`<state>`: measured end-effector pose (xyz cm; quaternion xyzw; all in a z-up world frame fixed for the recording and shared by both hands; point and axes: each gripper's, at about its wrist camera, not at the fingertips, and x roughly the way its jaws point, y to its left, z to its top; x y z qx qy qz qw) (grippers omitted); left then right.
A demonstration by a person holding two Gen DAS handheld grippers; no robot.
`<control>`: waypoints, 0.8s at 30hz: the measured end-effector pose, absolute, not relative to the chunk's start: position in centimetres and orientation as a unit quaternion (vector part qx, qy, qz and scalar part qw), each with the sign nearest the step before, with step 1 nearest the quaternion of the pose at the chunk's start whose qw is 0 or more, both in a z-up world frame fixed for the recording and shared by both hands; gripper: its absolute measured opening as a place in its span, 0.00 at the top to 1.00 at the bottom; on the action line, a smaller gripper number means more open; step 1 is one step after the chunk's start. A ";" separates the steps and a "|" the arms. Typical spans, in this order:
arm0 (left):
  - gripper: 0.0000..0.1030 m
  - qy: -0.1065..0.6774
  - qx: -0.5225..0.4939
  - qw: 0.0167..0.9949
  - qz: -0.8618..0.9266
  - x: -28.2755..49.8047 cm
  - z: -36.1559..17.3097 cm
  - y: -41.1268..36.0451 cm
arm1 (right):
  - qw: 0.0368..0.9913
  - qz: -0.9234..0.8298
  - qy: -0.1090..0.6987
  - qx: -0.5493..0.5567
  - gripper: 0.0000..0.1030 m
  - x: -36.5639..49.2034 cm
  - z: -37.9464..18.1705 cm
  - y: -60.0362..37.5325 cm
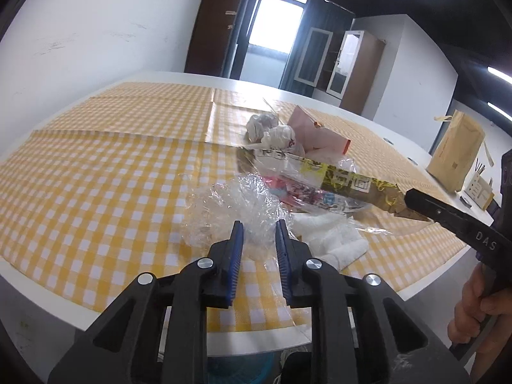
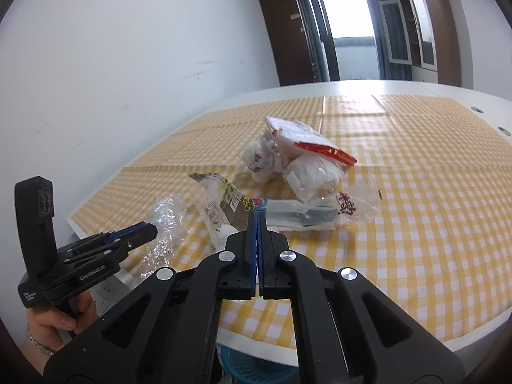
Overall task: Collect trash
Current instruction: 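Grasp the clear plastic wrap with the left tool while the right tool grasps a wrapper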
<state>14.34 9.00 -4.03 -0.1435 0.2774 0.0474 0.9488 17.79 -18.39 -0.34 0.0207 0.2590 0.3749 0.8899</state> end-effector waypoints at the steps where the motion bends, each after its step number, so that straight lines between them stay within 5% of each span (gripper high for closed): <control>1: 0.81 0.278 -0.142 0.949 0.049 14.2 -4.0 9.1 | 0.890 0.376 0.255 0.021 1.00 17.4 -0.1 -18.4; 24: 0.82 0.224 -0.130 0.965 0.039 3.8 0.2 7.6 | 0.899 0.393 0.194 0.012 1.00 6.9 5.0 -22.6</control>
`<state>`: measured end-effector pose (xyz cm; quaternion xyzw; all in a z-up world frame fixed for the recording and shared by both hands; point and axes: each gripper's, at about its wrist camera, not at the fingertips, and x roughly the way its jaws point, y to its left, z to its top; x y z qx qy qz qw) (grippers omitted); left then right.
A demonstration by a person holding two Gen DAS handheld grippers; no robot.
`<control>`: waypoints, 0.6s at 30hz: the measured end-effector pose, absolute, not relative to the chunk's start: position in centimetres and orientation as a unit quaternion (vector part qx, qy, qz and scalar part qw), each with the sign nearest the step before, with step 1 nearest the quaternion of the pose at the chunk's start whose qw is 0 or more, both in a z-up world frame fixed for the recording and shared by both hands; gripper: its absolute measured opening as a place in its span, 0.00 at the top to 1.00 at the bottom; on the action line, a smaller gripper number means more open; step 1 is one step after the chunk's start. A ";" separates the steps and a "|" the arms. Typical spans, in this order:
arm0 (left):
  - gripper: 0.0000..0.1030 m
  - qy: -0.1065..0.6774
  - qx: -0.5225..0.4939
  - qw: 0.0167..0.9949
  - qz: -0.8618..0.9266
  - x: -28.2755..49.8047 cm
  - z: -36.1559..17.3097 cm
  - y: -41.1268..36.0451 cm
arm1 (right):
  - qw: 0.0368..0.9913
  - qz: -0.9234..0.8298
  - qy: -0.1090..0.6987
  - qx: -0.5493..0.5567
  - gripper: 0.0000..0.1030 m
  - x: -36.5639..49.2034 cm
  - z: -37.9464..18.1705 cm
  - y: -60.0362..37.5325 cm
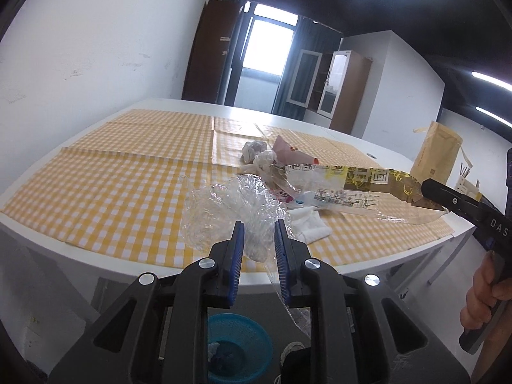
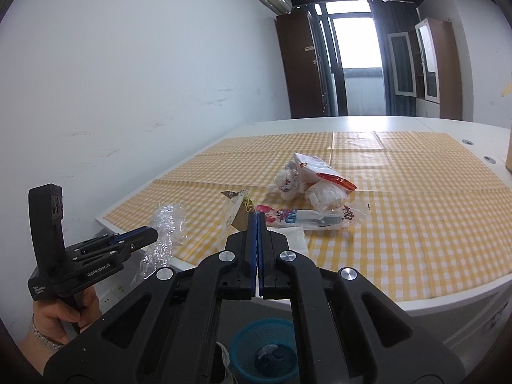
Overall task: Collect trash
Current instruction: 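Grasp the clear plastic wrap with the left tool while the right tool grasps a wrapper, then carry the plastic wrap and wrapper down over the blue wastebasket with both tools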
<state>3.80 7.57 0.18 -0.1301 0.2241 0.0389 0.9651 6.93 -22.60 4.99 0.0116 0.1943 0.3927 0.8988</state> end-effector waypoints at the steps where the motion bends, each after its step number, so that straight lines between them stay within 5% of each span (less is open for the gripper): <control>1: 0.82 0.223 -0.131 0.965 0.035 3.4 0.3 7.4 | 0.898 0.396 0.192 0.009 1.00 6.3 5.2 -22.8; 18: 0.82 0.215 -0.113 0.970 0.002 -3.9 0.5 4.1 | 0.878 0.421 0.228 0.008 1.00 0.2 3.2 -26.4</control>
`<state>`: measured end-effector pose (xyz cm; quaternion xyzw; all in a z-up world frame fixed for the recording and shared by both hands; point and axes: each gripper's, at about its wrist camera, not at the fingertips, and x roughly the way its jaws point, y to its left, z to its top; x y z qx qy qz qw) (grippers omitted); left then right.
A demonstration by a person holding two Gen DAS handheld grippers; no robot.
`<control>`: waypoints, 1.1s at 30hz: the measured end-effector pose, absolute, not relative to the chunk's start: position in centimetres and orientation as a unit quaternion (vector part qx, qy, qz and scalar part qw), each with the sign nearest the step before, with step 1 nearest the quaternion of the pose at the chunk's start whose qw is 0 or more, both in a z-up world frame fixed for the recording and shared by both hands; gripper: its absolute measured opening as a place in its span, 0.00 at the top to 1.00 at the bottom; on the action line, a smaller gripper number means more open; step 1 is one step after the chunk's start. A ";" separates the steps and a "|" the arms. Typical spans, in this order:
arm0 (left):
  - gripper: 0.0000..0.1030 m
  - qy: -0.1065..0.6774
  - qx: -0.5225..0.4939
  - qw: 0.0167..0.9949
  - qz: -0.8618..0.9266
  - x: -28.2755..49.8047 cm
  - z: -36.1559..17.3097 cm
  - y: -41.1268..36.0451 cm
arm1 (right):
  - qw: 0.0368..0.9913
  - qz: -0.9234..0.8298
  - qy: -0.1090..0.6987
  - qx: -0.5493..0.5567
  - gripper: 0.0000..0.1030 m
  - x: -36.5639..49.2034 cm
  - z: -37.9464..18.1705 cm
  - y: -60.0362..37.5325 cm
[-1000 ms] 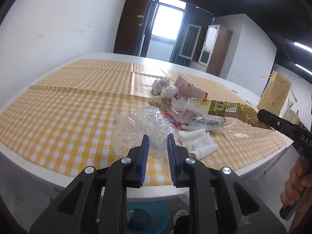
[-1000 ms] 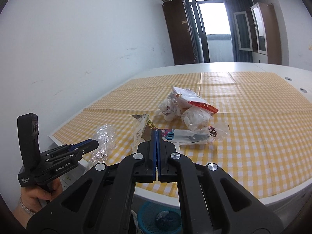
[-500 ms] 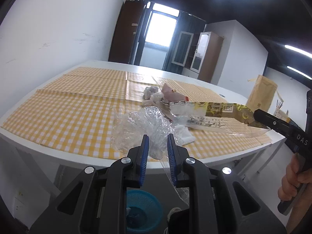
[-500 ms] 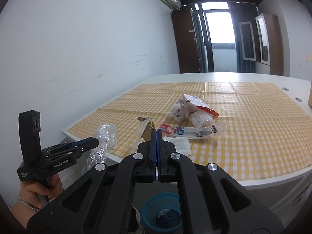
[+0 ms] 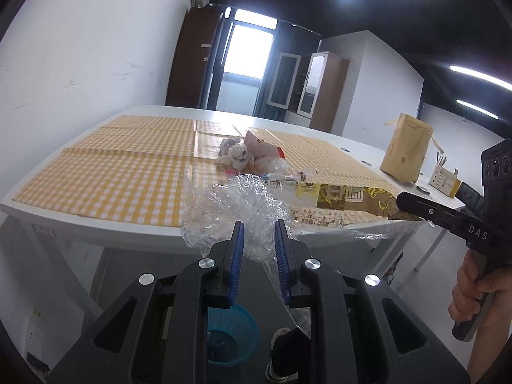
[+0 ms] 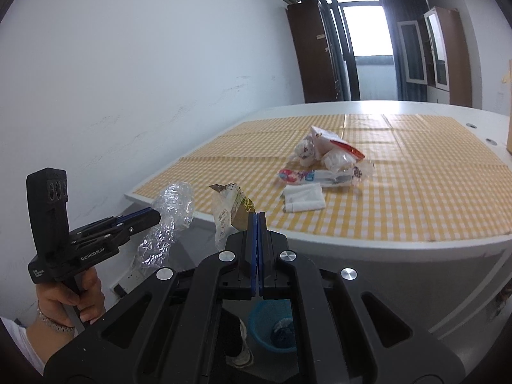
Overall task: Collect trash
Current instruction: 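Carry the plastic wrap and wrapper down over the blue wastebasket with both tools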
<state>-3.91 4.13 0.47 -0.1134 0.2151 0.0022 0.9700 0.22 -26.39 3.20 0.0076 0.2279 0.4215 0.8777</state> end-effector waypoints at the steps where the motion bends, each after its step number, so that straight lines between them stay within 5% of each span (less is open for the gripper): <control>1: 0.82 0.217 -0.113 0.970 0.003 -4.1 0.3 4.1 | 0.877 0.421 0.231 0.004 1.00 -0.1 2.9 -26.5; 33: 0.82 0.321 -0.156 0.934 -0.007 -3.5 -11.9 5.5 | 0.842 0.384 0.378 -0.037 1.00 0.2 -11.2 -24.0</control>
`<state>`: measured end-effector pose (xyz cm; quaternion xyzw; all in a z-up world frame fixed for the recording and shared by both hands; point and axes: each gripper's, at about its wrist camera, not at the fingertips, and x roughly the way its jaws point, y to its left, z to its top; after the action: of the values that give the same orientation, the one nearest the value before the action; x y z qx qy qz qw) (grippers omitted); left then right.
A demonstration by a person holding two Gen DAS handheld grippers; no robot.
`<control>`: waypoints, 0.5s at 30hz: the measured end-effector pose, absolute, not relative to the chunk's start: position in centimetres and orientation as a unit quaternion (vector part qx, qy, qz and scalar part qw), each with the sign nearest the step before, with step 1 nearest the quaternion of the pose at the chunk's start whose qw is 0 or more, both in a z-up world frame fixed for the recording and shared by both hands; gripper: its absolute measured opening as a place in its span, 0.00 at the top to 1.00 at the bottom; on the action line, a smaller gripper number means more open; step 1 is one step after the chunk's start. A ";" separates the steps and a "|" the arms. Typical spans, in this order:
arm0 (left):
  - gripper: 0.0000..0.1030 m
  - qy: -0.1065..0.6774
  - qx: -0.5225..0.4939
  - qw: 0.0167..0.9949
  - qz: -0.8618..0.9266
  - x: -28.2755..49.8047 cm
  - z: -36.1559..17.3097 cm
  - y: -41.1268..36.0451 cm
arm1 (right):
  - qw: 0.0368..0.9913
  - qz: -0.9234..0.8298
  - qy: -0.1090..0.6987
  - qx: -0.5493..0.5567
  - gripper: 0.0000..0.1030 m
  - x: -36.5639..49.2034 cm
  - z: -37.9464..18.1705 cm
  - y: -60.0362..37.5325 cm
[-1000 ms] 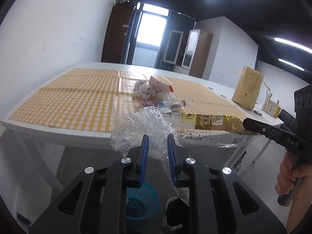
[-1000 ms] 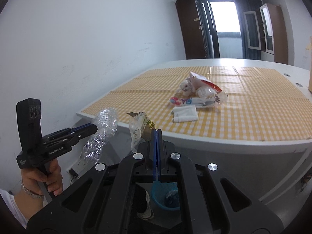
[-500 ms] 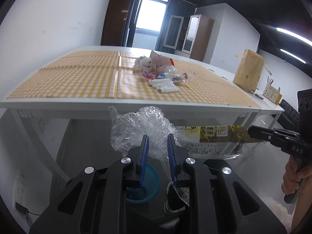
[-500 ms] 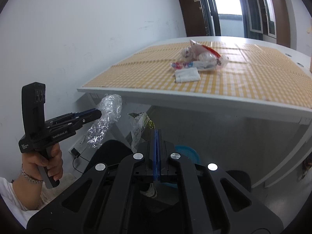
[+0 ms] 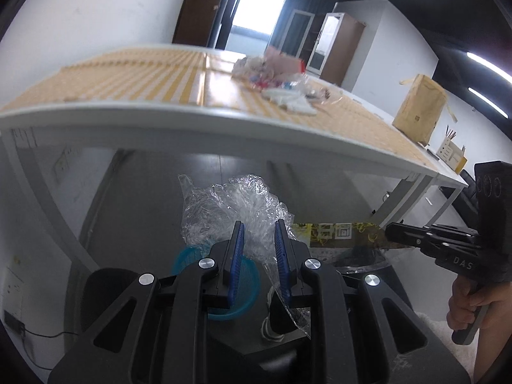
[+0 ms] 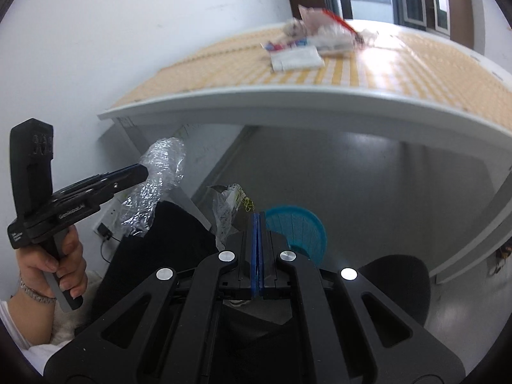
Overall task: Collect trash
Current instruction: 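Carry the plastic wrap and wrapper down over the blue wastebasket with both tools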
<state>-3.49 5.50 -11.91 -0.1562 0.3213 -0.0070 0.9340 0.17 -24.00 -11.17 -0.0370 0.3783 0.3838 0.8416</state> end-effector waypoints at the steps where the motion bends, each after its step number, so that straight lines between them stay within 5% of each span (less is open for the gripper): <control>1: 0.82 0.329 -0.160 0.931 -0.007 -3.1 -12.6 5.7 | 0.841 0.384 0.379 -0.036 1.00 0.4 -11.5 -23.8; 15: 0.82 0.403 -0.181 0.897 0.022 0.8 -19.3 7.5 | 0.809 0.364 0.459 -0.056 1.00 5.7 -21.0 -20.0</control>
<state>0.80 7.48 -19.28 -0.1815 0.4026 0.0223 0.8969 5.71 -20.03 -20.95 -0.0561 0.4592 0.3637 0.8085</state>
